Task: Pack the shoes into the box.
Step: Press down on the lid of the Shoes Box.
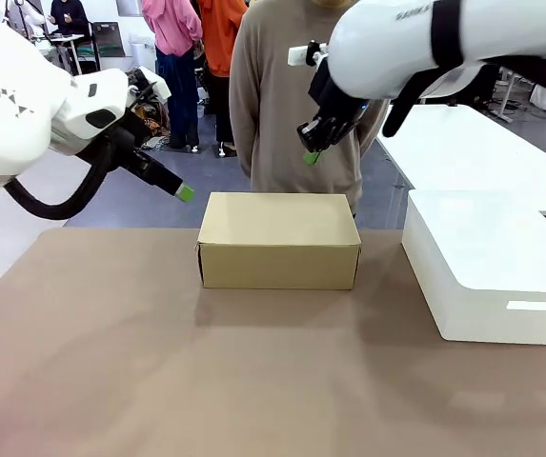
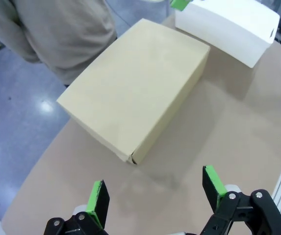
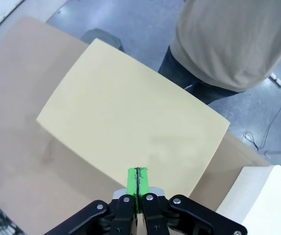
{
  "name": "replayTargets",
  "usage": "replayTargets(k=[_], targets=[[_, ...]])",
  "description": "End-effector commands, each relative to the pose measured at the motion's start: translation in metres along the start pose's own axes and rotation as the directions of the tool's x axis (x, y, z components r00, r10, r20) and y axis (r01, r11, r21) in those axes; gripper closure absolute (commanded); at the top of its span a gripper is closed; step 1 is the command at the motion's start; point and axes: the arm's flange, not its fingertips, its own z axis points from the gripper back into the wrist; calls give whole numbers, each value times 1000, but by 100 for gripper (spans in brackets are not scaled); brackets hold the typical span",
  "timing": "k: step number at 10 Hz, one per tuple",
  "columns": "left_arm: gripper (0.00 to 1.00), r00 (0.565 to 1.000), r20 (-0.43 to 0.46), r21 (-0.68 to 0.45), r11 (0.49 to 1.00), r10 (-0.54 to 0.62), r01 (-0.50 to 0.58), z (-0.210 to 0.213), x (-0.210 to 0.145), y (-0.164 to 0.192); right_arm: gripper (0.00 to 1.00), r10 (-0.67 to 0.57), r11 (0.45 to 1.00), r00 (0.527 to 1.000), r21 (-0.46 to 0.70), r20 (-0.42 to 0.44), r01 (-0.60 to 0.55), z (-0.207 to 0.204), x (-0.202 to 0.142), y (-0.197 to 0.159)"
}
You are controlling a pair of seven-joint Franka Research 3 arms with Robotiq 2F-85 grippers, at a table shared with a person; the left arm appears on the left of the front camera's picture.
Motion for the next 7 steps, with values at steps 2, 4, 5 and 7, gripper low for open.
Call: replayTargets(k=[2,4,5,7], targets=[[0,999,-39,10,999,-31,32,23,-7,17,100,-77,993,997,-88,-19,75,-38,32,14],[0,998,-14,26,998,-58,58,31,-2,26,100,-100,991,994,-93,-33,96,-66,40,14],[0,996,12,39,995,-88,87,33,1,27,100,-109,990,994,-96,-32,105,-79,42,13],[0,999,-15,39,998,-51,51,32,-3,27,100,-125,987,991,-102,-38,120,-100,46,10]])
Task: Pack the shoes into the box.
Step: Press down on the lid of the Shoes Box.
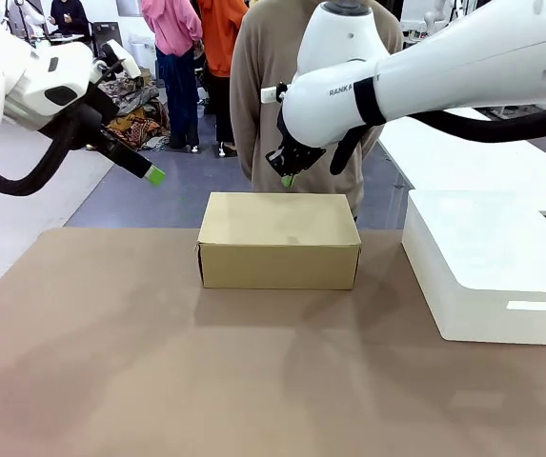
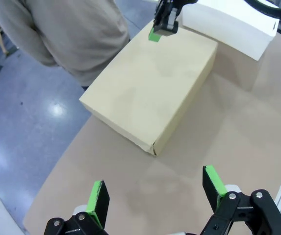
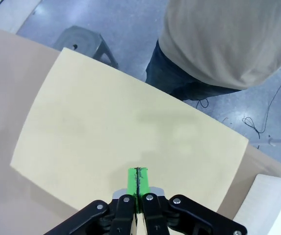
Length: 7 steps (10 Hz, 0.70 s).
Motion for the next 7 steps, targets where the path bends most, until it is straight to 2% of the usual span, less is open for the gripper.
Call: replayTargets(k=[1,7], targets=[[0,1000,-14,4,1000,14,-14,-2,-6,2,100,-49,998,999,-41,19,50,-16,13,2],[0,1000,-14,4,1000,14,-14,-2,-6,2,100,-143,989,990,-45,-19,142,-78,22,-19]])
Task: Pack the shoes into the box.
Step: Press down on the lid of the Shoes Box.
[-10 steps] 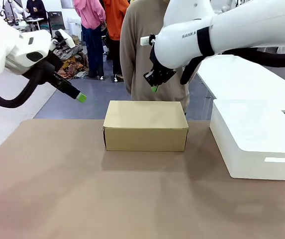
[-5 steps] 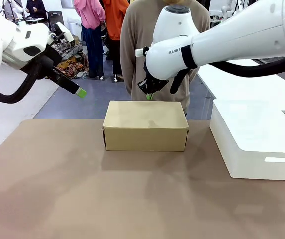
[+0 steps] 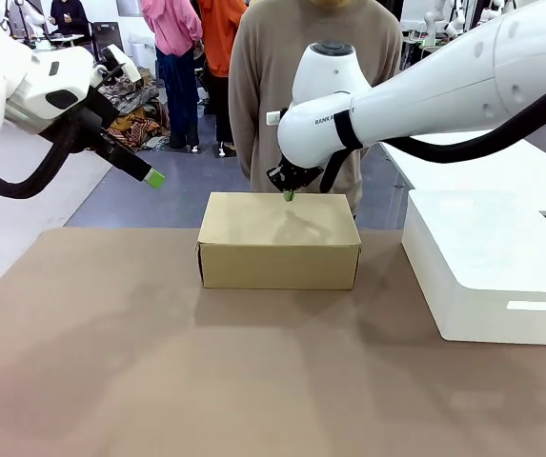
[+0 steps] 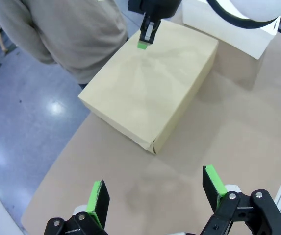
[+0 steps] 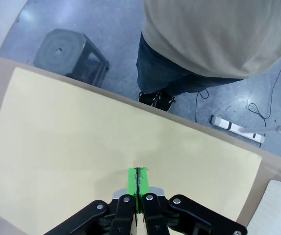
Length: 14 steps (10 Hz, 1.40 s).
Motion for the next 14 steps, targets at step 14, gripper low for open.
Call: replayTargets(k=[14], targets=[[0,1000,-6,7,1000,5,-5,1,-2,0,100,111,990,994,82,-1,-111,89,-46,7]])
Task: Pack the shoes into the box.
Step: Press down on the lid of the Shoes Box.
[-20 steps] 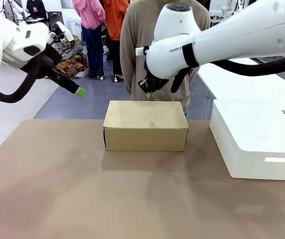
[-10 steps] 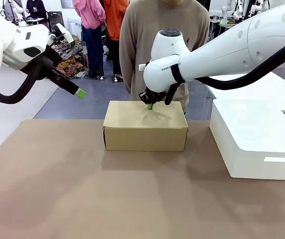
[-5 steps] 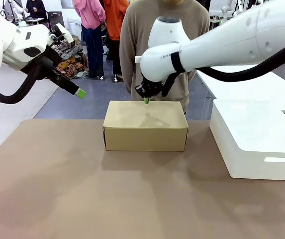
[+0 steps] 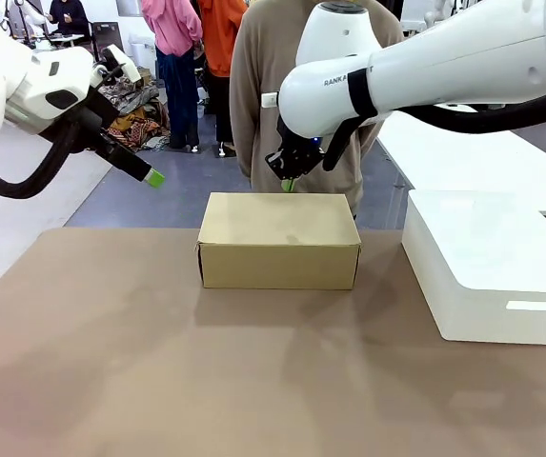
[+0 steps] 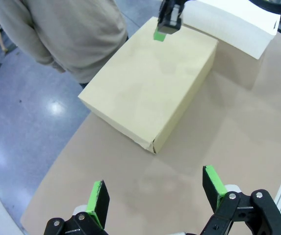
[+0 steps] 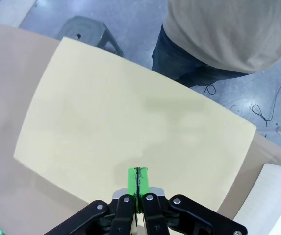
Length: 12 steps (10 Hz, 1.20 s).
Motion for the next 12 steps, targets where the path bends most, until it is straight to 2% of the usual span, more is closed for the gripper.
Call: replayTargets(k=[1,4,9,12], targets=[[0,1000,-6,7,1000,5,-5,1,-2,0,100,55,998,998,30,30,-56,29,-37,-7],[0,1000,-6,7,1000,5,-5,1,-2,0,100,149,987,989,65,11,-149,72,-91,-14],[0,1000,-6,7,1000,5,-5,1,-2,0,0,161,987,987,24,1,-161,109,-179,-21],[0,1000,-6,7,1000,5,-5,1,-2,0,0,130,991,992,-24,-4,-130,115,-216,-28]])
